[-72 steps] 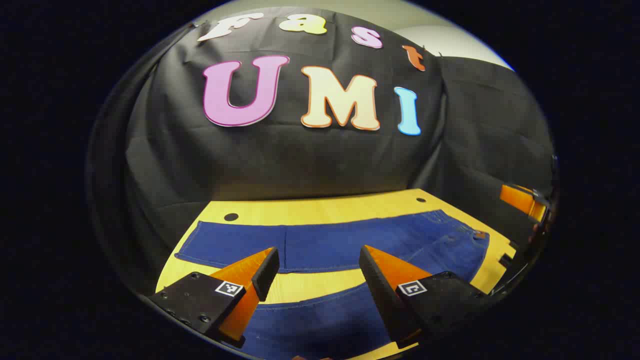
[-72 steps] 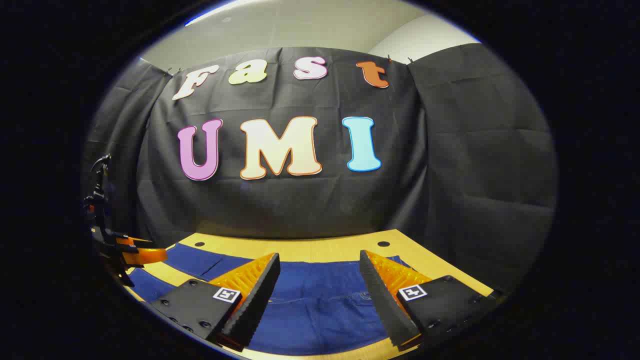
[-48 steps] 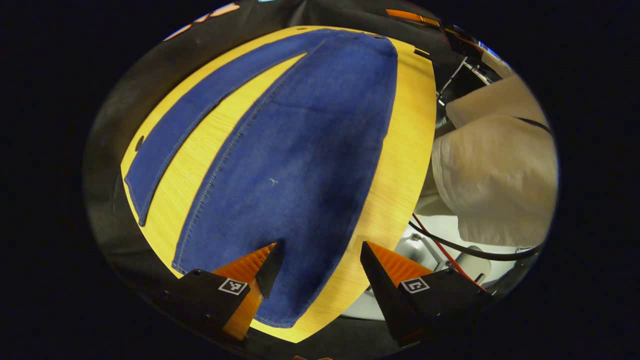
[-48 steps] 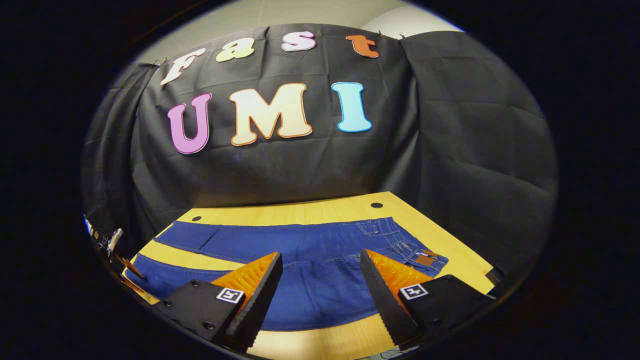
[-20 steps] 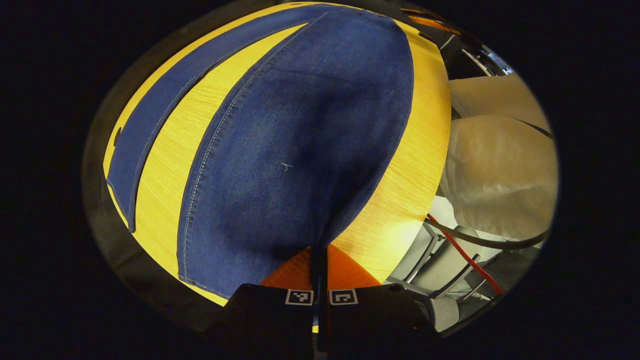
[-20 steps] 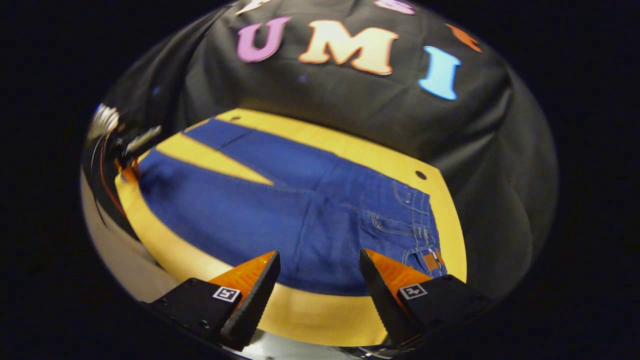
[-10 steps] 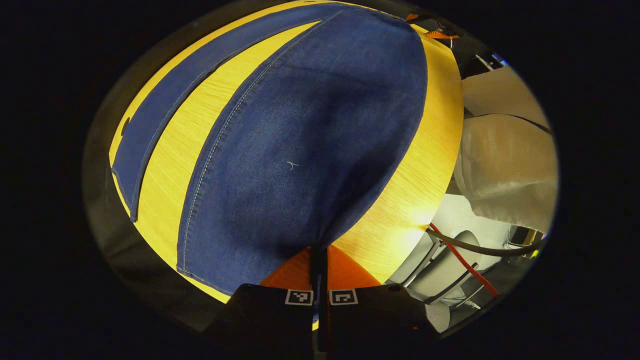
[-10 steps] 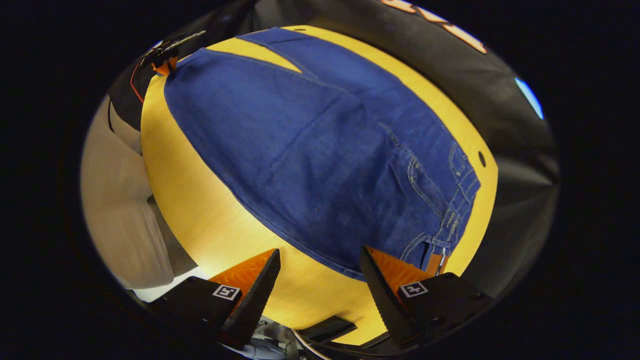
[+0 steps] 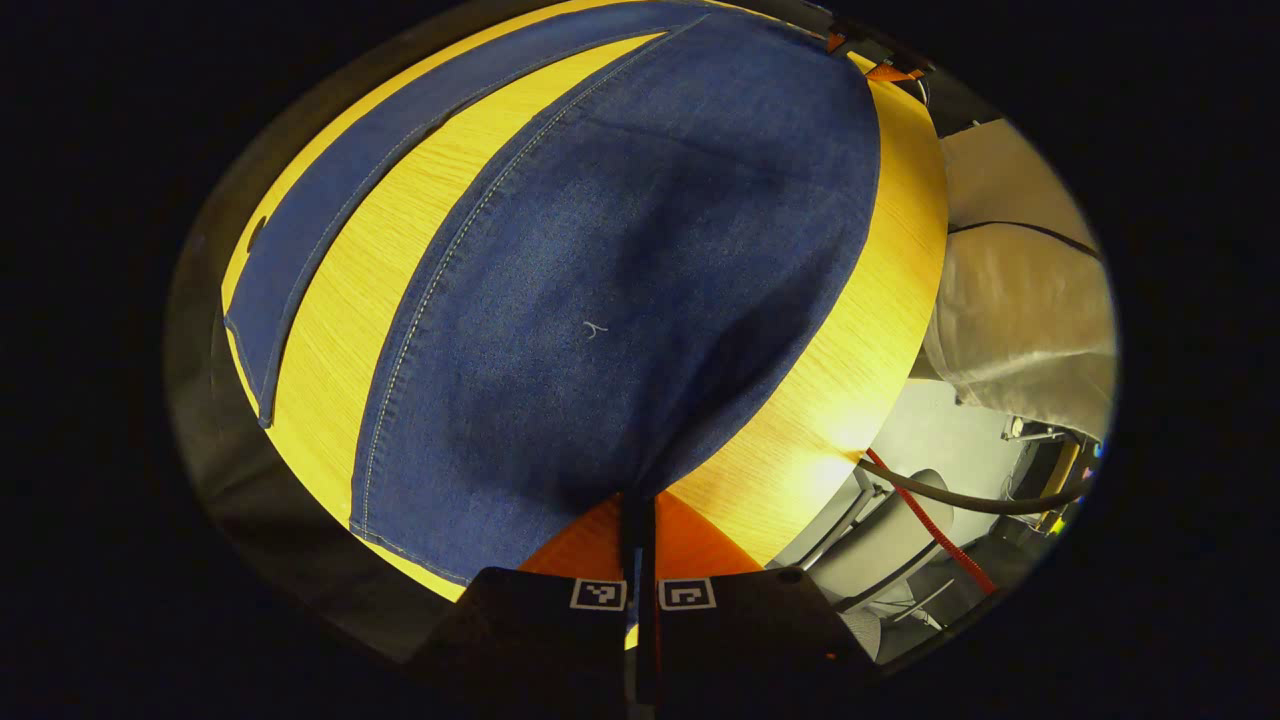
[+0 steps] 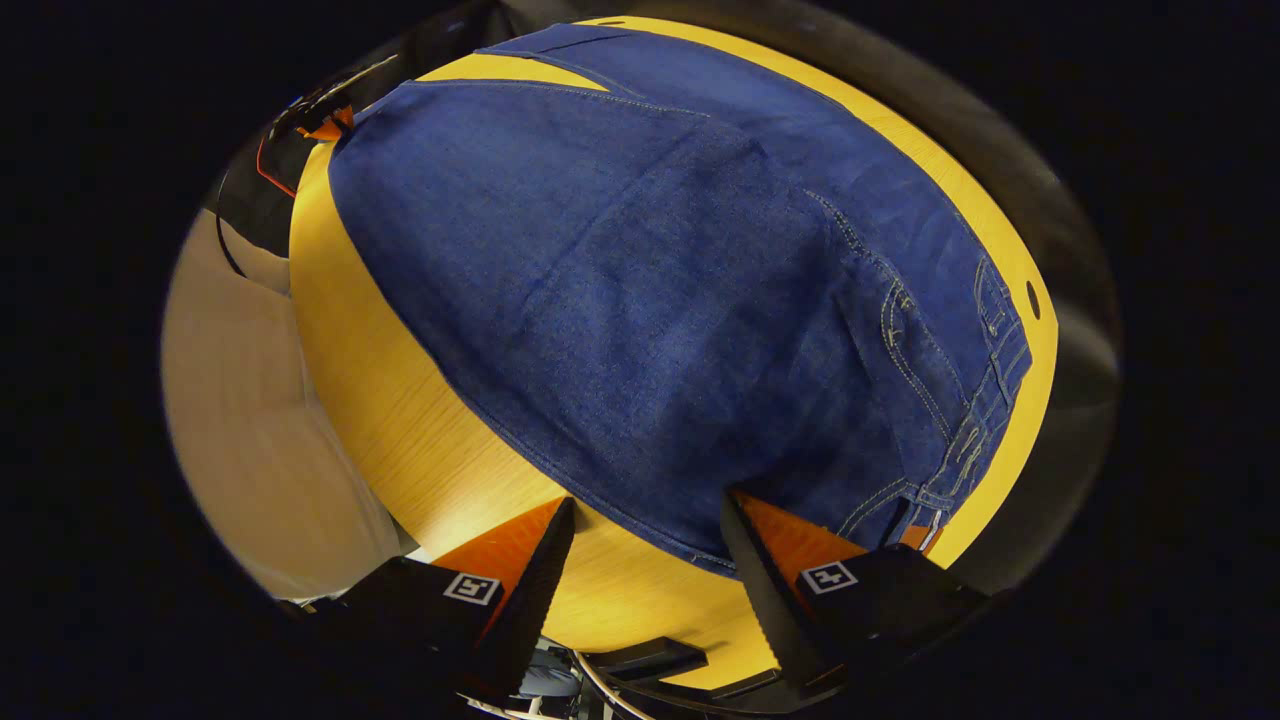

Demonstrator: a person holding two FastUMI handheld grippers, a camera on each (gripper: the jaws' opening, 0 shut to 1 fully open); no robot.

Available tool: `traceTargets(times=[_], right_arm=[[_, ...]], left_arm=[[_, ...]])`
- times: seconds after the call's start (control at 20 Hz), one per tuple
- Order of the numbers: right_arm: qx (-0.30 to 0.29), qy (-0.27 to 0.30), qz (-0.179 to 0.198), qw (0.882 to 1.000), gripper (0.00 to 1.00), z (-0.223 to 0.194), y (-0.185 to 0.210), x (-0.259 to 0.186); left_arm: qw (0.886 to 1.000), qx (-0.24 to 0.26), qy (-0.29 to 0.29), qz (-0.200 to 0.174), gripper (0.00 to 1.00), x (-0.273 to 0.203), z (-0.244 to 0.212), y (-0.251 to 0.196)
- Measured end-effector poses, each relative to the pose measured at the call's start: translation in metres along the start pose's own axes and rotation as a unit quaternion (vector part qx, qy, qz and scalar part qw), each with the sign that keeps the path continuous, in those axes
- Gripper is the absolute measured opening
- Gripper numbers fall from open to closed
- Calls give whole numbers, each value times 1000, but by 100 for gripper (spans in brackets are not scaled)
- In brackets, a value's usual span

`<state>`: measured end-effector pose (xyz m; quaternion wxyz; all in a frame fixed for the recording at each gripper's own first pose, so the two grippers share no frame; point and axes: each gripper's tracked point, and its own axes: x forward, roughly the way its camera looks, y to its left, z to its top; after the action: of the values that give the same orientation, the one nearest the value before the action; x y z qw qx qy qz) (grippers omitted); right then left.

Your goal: Grasp the waist and the cuffs of the jeans and fold them to make the two legs overlap; first hold the waist and fold one-third of the jeans toward the cuffs, then hold the cuffs and fold the remaining one-third in the same direction to finish folding.

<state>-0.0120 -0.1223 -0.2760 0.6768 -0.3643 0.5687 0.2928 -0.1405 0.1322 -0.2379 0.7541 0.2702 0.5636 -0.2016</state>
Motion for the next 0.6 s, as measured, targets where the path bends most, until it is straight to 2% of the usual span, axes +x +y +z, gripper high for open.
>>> traceTargets(times=[0.05, 0.1, 0.25, 0.35, 0.45, 0.5, 0.55, 0.6], right_arm=[[0, 0, 1, 1000, 87, -1, 0, 2], [-2, -2, 1, 1000, 89, 1, -2, -1], [-15, -4, -2, 1000, 68, 2, -17, 0], [-14, -10, -9, 1000, 40, 9, -33, 1], [19, -9, -16, 1000, 12, 7, -30, 0], [36, -10, -17, 999, 12, 7, -35, 0], [46, -11, -19, 999, 3, 6, -33, -2], [60, -16, -23, 998, 3, 9, -32, -7]], left_arm=[[1000, -5, 1, -2, 0, 0, 0, -1], [1000, -11, 4, -5, 0, -1, 0, -2], [999, -24, 13, -20, 0, -1, 0, -3], [999, -32, 14, -38, 0, -2, -1, 0], [997, -43, 21, -60, 0, -3, -2, 0], [996, -51, 25, -70, 0, -4, -2, 0], [995, -52, 36, -73, 0, -6, -3, 2], [996, -43, 42, -67, 0, -8, -3, 5]])
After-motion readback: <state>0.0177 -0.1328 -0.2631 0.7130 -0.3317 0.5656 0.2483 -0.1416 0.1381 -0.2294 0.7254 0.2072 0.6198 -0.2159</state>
